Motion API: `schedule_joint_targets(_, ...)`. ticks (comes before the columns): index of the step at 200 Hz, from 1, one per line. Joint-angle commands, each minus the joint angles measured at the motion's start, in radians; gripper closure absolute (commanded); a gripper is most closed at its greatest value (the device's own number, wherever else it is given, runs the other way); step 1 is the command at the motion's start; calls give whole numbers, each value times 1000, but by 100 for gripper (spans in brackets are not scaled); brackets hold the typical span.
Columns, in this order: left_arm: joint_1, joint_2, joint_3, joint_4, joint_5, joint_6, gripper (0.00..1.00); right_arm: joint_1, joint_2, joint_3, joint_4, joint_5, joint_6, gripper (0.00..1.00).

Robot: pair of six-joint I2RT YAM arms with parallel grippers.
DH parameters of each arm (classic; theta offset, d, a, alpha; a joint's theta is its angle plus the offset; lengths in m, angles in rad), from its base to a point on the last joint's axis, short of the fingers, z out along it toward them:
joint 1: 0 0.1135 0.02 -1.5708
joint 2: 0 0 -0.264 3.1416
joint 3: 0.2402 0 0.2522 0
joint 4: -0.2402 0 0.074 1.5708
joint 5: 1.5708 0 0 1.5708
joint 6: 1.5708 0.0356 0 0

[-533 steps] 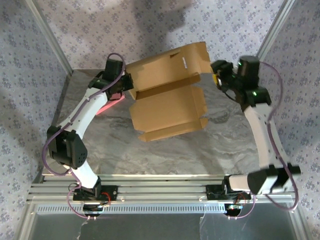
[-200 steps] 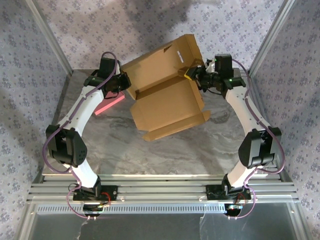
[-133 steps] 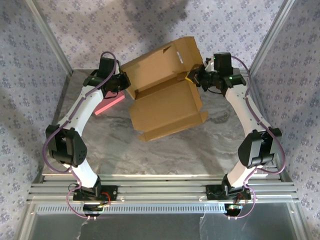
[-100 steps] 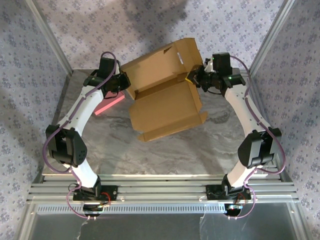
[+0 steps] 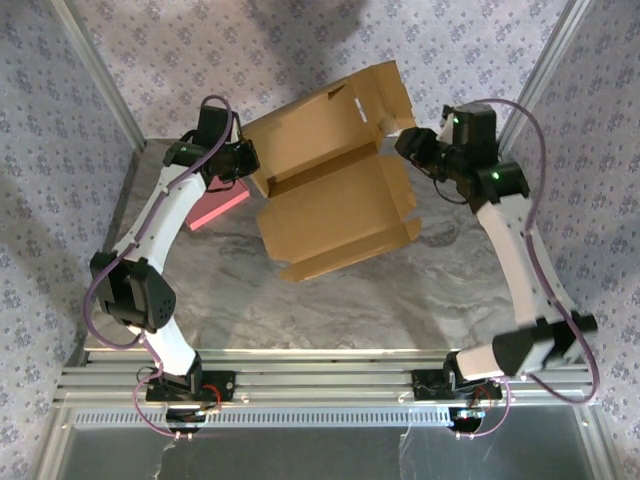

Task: Fold the paper box

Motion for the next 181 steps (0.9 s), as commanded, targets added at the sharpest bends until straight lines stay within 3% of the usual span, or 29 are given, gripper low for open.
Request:
schedule_joint_targets(1,-13,22,72,-102,-56,26,100,45,-67,-44,24,149,-92,53)
schedule_joint_targets(48,-56,70,174,-226,-145,54,100,127,105,161,-26,138,-142,42)
schedule_joint_targets(98,-82,96,209,-265,-156,51,100,236,393,526,-210,207,-254,42)
schedule_joint_targets(181,-87,96,235,-282,-137,58,100,227,471,590,-211,275,-255,48)
